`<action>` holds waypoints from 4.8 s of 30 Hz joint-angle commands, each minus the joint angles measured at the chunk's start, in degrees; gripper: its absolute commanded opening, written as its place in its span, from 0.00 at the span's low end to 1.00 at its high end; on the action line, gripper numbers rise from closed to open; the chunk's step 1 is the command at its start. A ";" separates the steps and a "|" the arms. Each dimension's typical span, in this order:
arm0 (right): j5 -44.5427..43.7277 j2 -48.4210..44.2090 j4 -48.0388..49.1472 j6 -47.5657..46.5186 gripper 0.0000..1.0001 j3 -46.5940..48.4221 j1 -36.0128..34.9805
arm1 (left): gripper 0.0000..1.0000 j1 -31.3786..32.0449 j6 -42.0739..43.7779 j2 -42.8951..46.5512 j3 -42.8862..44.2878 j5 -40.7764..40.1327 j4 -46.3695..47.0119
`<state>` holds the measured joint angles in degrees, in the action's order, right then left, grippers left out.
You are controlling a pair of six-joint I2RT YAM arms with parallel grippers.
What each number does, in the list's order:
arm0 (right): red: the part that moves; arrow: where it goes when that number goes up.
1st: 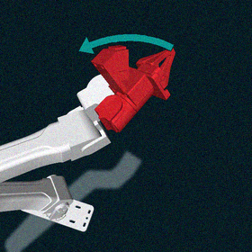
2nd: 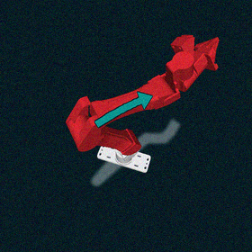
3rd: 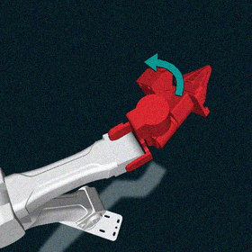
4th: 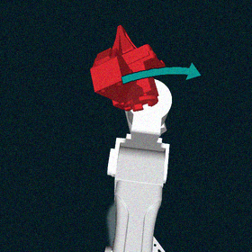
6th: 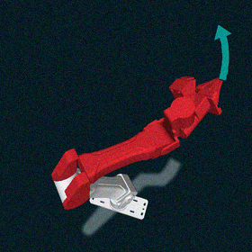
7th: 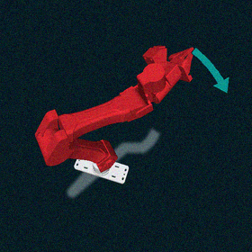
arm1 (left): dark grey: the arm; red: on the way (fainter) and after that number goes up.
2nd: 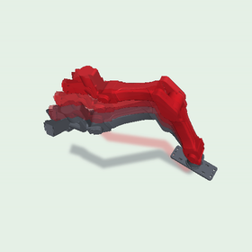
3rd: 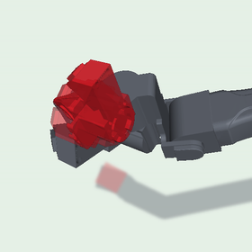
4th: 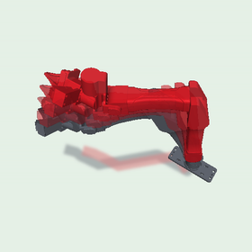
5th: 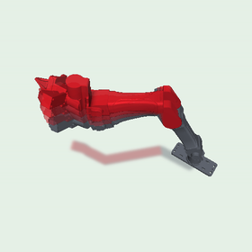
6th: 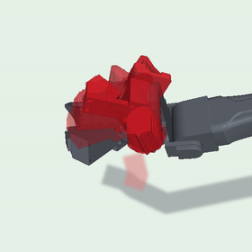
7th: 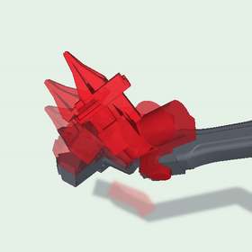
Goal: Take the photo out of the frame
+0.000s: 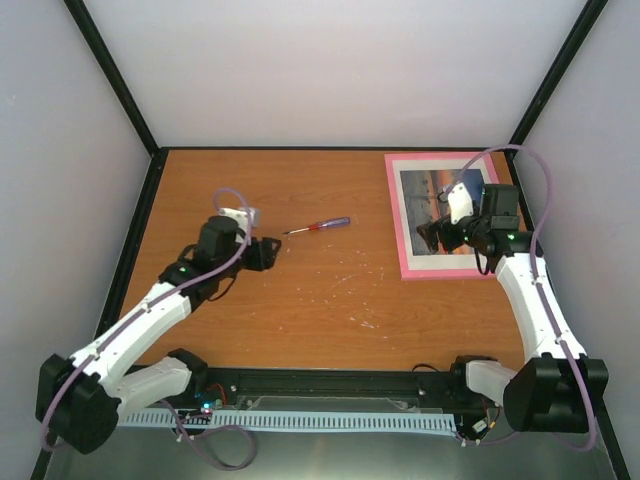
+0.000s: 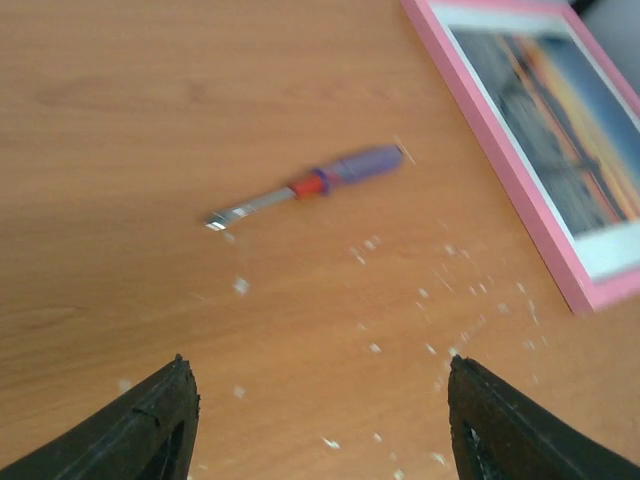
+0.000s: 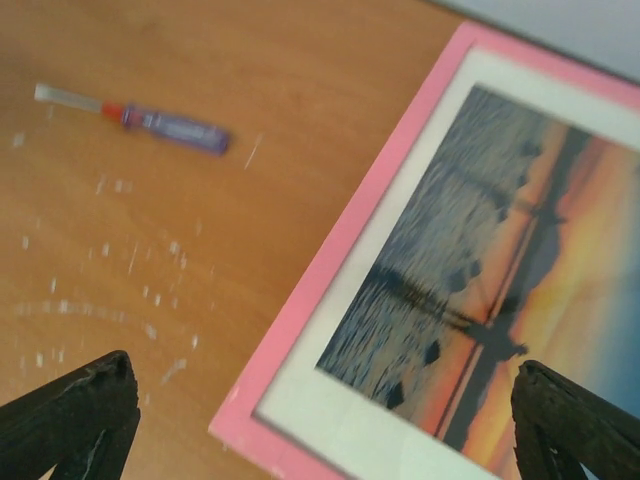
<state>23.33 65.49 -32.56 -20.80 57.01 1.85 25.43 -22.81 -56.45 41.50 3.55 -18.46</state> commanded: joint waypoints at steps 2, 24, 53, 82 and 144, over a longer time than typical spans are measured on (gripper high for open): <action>-0.24 1.38 -8.05 -12.78 0.98 -3.48 -3.71 | 0.68 9.66 -2.98 -7.01 0.67 2.35 1.79; -14.22 27.55 -6.87 -4.09 0.82 3.24 -12.49 | 0.72 18.97 -9.42 -21.57 -2.03 5.94 13.30; -13.42 22.63 -16.95 -32.24 0.55 4.08 -8.95 | 0.70 19.09 -9.86 -18.73 -5.27 5.91 14.98; -16.37 25.51 -8.38 -54.70 0.44 -2.88 -5.45 | 0.62 20.14 -1.26 -10.03 -5.29 2.63 15.52; 5.25 9.62 -38.20 -29.11 0.03 8.77 -34.45 | 0.68 52.72 71.73 -16.25 0.32 -22.68 27.83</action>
<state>24.21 77.97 -67.75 -52.53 63.59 -31.07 77.14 37.50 -69.19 38.13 -18.44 3.25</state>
